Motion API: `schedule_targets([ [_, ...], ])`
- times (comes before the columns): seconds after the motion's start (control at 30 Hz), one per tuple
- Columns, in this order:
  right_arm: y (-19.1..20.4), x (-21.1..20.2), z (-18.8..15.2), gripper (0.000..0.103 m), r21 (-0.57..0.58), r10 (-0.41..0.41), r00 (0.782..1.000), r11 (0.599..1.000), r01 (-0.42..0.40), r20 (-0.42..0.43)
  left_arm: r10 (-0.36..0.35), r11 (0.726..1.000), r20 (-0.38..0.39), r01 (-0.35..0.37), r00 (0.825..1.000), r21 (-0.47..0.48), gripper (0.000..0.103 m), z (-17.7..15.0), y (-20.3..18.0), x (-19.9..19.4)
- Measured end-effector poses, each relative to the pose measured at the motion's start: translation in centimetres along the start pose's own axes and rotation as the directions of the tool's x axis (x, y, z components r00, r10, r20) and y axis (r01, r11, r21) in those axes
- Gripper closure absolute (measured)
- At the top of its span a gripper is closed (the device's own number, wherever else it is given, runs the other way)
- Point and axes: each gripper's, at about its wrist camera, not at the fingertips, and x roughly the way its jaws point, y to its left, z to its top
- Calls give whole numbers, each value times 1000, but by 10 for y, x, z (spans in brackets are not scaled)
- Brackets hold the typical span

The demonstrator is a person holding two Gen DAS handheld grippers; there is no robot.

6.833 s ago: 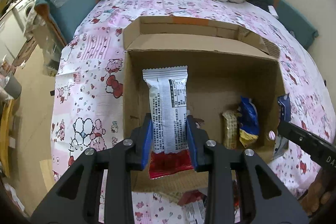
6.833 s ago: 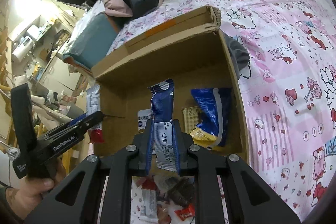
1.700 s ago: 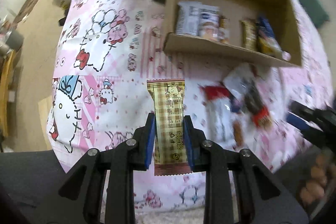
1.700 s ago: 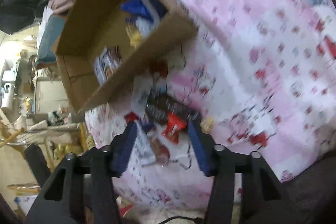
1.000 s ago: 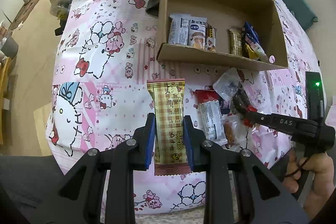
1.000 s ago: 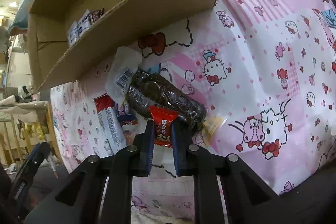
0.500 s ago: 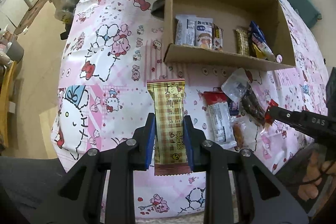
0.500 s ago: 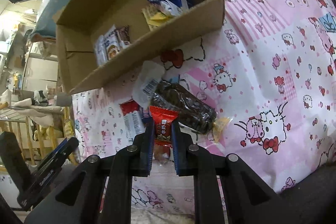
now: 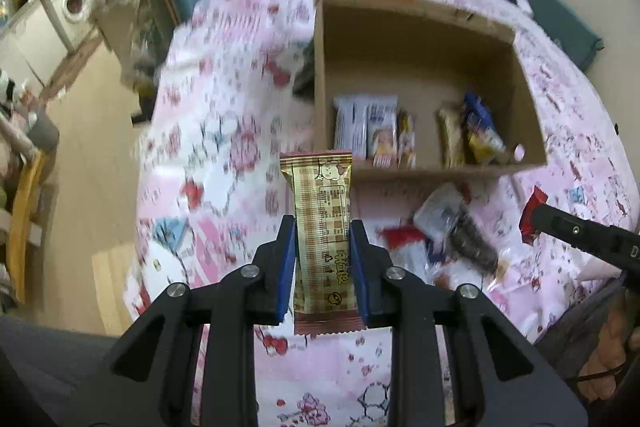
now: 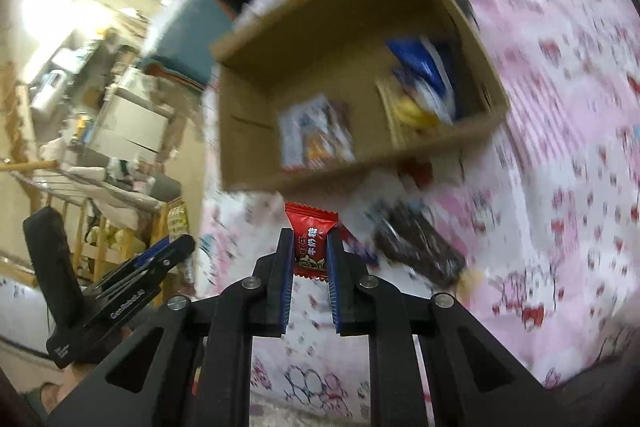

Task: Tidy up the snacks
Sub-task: 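Carry both snacks into the box and open both tools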

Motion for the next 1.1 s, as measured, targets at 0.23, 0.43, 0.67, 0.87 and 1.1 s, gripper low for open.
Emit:
schedule_targets([
  [0.23,12,-26,22,87,-69,67,988,996,-58,139,-14,999,92,10,996,44,81,34,-17,-20],
  [0.43,0,-26,44,87,-28,58,981,998,-54,183,-21,998,126,13,992,65,81,63,-28,-19],
  [0.67,-13,-13,66,87,1,27,984,1000,-28,177,-33,997,122,24,992,75,81,85,-37,-1],
  [0.87,-19,2,88,87,-17,4,985,1000,-1,174,-31,996,110,22,993,86,81,102,-45,28],
  [1.1,-28,28,103,87,-30,-46,990,998,50,137,-14,995,130,1,991,95,81,118,-50,59],
])
